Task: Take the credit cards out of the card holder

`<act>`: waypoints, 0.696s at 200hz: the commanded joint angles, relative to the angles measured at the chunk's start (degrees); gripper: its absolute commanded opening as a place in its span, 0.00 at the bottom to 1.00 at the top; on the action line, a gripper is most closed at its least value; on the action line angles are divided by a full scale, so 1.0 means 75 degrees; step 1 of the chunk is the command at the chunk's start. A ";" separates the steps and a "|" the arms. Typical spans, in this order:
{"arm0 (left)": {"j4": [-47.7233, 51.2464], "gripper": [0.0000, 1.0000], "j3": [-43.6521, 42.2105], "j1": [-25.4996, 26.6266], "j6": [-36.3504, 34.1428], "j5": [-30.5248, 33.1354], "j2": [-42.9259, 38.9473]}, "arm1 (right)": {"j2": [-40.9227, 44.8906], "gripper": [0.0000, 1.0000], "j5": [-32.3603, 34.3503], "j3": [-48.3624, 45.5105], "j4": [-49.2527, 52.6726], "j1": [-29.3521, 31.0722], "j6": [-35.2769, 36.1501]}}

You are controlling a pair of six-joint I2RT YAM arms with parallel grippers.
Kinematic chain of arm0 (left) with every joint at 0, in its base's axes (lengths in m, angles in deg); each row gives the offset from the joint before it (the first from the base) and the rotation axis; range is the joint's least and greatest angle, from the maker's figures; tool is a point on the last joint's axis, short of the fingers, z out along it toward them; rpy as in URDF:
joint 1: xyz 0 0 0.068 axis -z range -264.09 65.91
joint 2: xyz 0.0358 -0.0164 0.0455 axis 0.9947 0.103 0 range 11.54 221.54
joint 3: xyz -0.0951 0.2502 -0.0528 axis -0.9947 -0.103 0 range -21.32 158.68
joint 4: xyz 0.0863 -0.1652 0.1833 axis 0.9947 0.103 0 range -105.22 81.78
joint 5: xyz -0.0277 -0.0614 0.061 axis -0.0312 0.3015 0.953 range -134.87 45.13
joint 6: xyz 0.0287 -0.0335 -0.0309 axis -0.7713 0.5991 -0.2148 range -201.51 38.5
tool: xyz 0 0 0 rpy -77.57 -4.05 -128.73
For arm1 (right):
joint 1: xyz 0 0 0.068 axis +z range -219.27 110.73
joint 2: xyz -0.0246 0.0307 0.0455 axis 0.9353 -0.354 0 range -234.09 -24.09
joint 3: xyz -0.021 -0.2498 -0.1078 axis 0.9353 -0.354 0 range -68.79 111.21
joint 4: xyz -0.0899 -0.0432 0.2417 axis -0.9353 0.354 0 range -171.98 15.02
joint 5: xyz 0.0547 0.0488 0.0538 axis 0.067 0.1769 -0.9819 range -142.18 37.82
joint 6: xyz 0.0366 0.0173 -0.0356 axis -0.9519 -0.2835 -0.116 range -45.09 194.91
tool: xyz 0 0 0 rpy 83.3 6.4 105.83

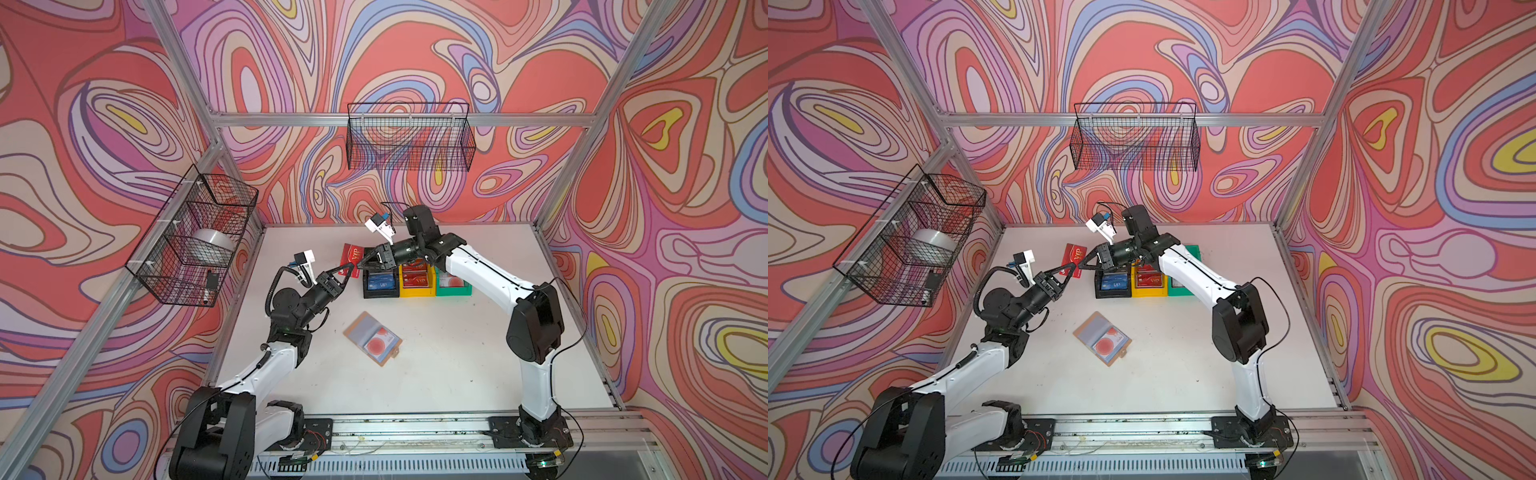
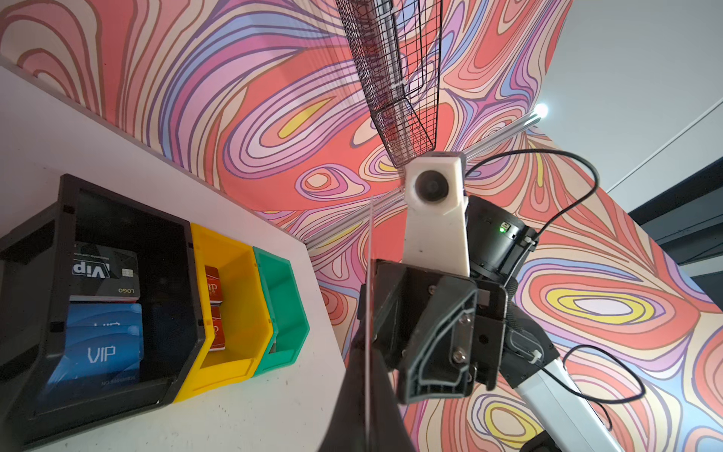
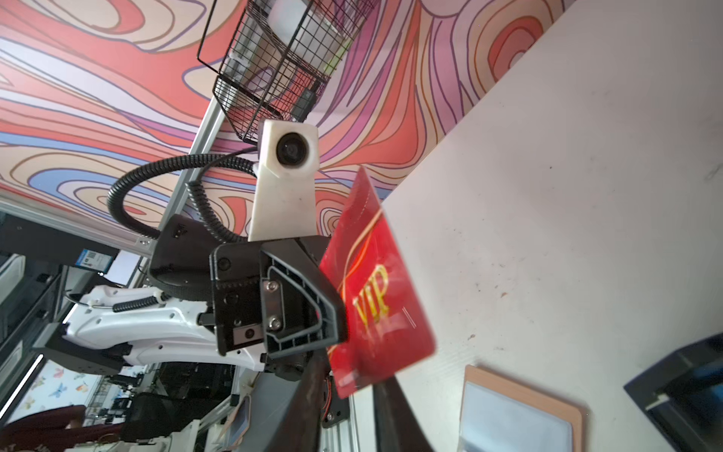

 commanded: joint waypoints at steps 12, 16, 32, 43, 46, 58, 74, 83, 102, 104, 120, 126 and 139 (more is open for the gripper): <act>0.0458 0.00 0.0413 -0.0109 -0.0043 -0.0611 0.0053 | 0.0087 0.40 0.0288 0.0935 0.2574 -0.0426 0.1855; 0.0545 0.00 0.0453 -0.0139 -0.0037 -0.0721 0.0072 | 0.0095 0.41 0.0333 0.1054 0.2847 -0.0495 0.2051; 0.0862 0.00 0.0871 -0.0285 0.0033 -0.1283 0.0150 | 0.0011 0.42 0.0645 0.1667 0.4155 -0.0763 0.2954; 0.1171 0.00 0.1144 -0.0367 0.0040 -0.1894 0.0284 | -0.0102 0.42 0.0916 0.2222 0.5131 -0.0907 0.3630; 0.1301 0.00 0.1282 -0.0384 0.0039 -0.2037 0.0334 | -0.0135 0.42 0.0986 0.2344 0.5361 -0.0944 0.3781; 0.2016 0.00 0.1727 -0.0417 -0.0106 -0.2850 0.0559 | -0.0255 0.42 0.1129 0.2906 0.6208 -0.1079 0.4406; 0.2606 0.00 0.2181 -0.0417 -0.0256 -0.3727 0.0884 | -0.0472 0.44 0.1138 0.3568 0.7019 -0.1201 0.5064; 0.2701 0.00 0.2355 -0.0417 -0.0285 -0.4124 0.1054 | -0.0629 0.44 0.1097 0.3967 0.7431 -0.1234 0.5350; 0.2729 0.00 0.2602 -0.0407 -0.0237 -0.4733 0.1316 | -0.0952 0.45 0.1045 0.4654 0.8099 -0.1251 0.5768; 0.2740 0.00 0.2618 -0.0409 -0.0240 -0.4795 0.1340 | -0.0982 0.45 0.1038 0.4687 0.8141 -0.1253 0.5789; 0.2671 0.00 0.2775 -0.0406 -0.0240 -0.5200 0.1434 | -0.1038 0.45 0.1022 0.4711 0.8196 -0.1256 0.5812; 0.2633 0.00 0.2803 -0.0406 -0.0272 -0.5377 0.1446 | -0.1033 0.45 0.1020 0.4665 0.8183 -0.1257 0.5827; 0.2979 0.00 0.2925 -0.0408 -0.0557 -0.5658 0.1479 | -0.0995 0.45 0.1002 0.4581 0.8165 -0.1261 0.5850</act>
